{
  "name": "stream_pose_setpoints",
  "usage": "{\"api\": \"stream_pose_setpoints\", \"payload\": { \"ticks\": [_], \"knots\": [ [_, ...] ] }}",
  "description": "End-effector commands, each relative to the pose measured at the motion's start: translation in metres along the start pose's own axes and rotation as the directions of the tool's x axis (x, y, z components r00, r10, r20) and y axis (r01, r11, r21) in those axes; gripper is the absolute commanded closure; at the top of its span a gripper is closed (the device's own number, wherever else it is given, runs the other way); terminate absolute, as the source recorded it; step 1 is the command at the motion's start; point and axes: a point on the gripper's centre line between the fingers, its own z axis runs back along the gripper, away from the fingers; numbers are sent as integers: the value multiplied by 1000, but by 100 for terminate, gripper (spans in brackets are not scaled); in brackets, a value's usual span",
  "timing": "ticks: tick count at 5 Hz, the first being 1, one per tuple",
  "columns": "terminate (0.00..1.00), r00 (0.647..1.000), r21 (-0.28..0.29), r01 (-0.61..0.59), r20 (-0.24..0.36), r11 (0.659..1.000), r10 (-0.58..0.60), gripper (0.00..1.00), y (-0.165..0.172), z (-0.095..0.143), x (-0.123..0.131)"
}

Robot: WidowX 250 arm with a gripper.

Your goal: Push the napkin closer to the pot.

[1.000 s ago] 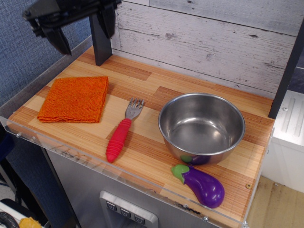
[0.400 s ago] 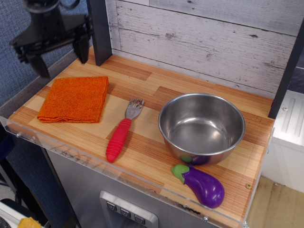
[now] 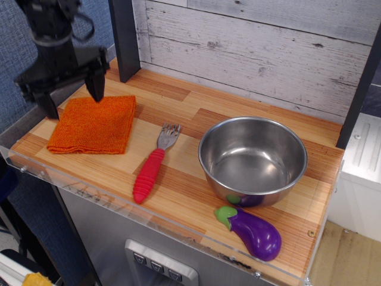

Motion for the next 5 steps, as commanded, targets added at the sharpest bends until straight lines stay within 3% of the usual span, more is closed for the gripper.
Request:
{"api": "stream_pose_setpoints", "payload": {
  "ticks": [1, 3, 5],
  "knots": [
    [0, 1000, 38, -27, 17, 999, 26, 0, 9, -19, 11],
    [0, 999, 62, -37, 17, 997, 36, 0, 2, -39, 16],
    [0, 999, 47, -35, 2, 998, 35, 0, -17, -54, 11]
  ]
}}
